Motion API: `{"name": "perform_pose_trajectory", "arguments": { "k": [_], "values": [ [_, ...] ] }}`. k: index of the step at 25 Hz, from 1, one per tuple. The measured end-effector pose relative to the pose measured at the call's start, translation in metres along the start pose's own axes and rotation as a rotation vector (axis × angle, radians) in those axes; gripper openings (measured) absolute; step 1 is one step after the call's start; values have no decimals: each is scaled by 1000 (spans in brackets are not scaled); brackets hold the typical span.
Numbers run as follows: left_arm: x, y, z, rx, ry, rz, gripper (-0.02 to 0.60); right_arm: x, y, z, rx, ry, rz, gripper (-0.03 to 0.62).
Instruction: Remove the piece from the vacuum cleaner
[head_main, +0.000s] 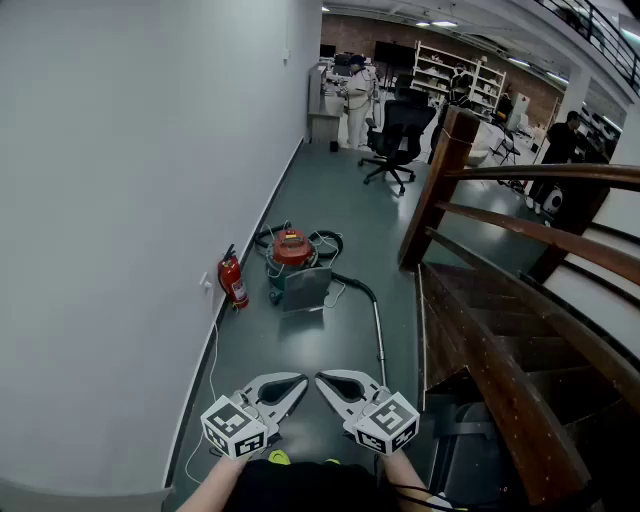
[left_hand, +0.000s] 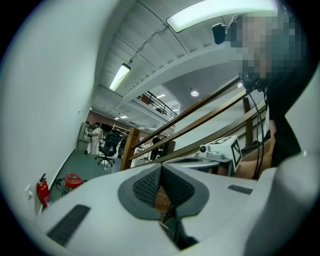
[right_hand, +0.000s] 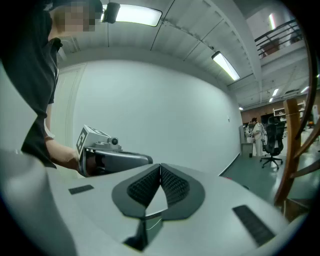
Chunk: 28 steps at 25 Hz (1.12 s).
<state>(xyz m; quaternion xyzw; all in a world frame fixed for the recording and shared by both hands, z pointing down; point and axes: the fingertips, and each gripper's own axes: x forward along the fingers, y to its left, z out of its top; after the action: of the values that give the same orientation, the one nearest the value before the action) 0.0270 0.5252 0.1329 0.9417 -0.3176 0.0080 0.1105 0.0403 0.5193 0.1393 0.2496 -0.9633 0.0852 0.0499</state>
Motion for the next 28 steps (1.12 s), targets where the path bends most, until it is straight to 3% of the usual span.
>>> {"name": "perform_pose_trajectory", "arguments": {
  "k": [12,28],
  "values": [
    [-1,6,7,-2,-14,-6,8,8,-2,2,-27,27,-29,17],
    [-13,13,0,14,18,-28,8,29,10,-2,26,31,-44,17]
  ]
}}
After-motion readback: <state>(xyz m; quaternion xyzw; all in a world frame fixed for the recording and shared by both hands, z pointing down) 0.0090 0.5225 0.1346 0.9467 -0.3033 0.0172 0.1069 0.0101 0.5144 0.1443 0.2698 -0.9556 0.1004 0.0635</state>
